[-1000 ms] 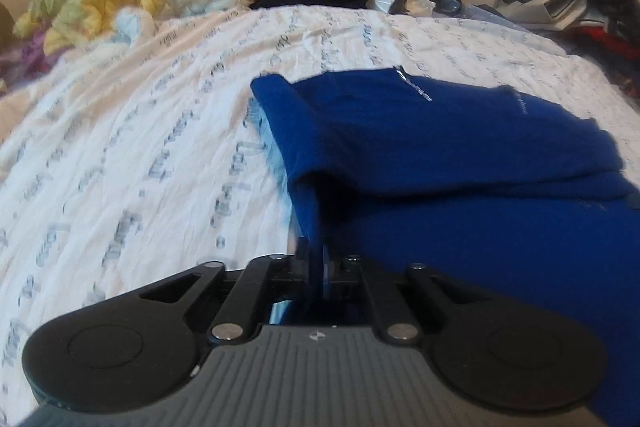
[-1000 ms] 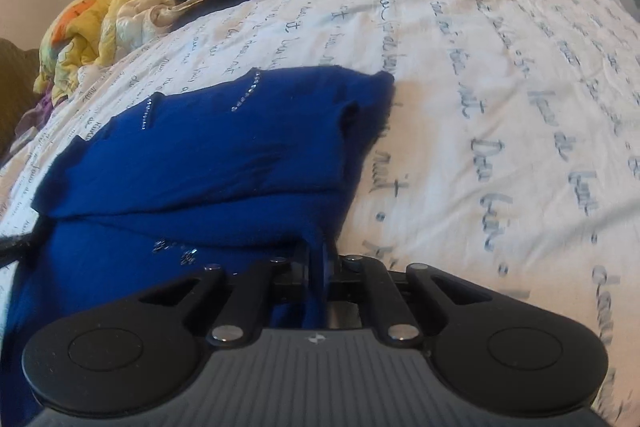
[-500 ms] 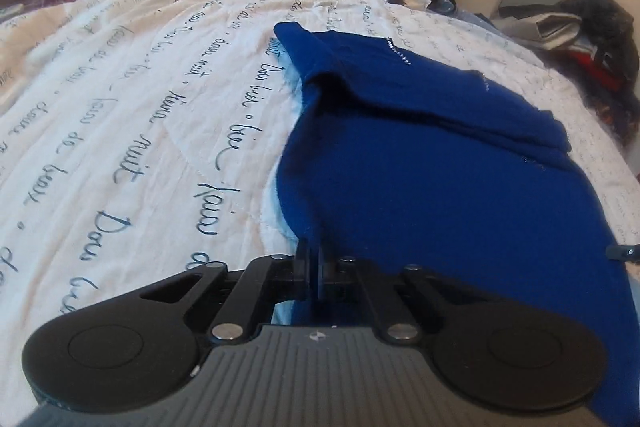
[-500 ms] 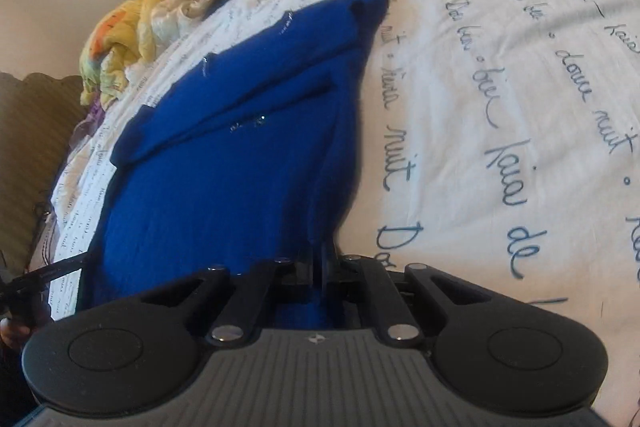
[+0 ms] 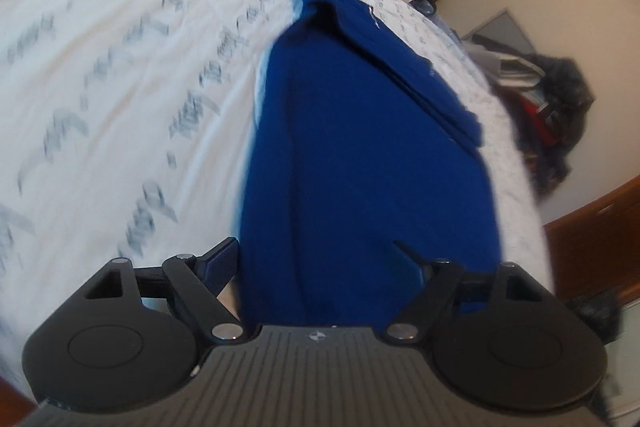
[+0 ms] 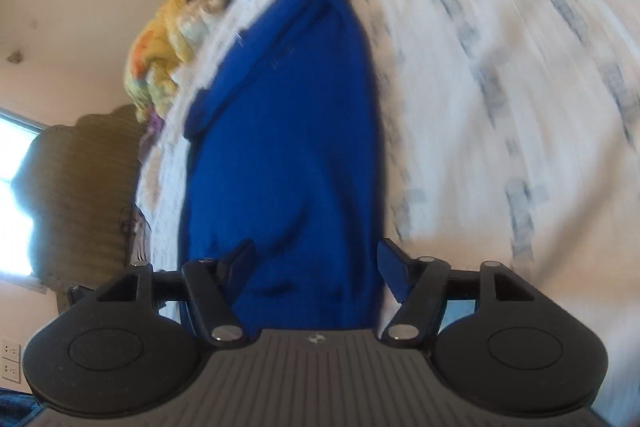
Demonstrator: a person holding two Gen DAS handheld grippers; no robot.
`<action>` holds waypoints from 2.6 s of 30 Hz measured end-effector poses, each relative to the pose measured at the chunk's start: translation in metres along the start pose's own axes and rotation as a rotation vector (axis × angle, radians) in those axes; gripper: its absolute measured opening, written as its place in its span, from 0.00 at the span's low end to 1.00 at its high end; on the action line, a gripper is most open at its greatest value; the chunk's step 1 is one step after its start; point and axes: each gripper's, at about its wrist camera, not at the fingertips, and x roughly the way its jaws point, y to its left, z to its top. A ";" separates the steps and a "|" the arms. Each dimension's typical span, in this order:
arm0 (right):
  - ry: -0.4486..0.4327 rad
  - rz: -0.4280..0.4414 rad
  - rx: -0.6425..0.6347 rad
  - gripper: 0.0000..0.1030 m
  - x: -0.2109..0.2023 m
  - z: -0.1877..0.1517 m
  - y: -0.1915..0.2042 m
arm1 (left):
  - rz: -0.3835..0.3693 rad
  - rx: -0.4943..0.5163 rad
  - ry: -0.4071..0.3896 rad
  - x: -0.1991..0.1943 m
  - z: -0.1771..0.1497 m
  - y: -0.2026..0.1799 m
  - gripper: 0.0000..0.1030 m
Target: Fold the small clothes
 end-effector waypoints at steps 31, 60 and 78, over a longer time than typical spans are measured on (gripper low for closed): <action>0.064 -0.128 -0.219 0.10 0.001 -0.049 0.033 | 0.211 0.325 0.055 0.009 -0.007 -0.038 0.32; -0.334 -0.420 -0.537 0.62 0.122 0.068 0.132 | 0.351 0.589 -0.354 0.126 0.047 -0.110 1.00; -0.402 -0.646 -0.584 1.00 0.129 -0.023 0.120 | 0.372 0.643 -0.278 0.128 -0.041 -0.096 1.00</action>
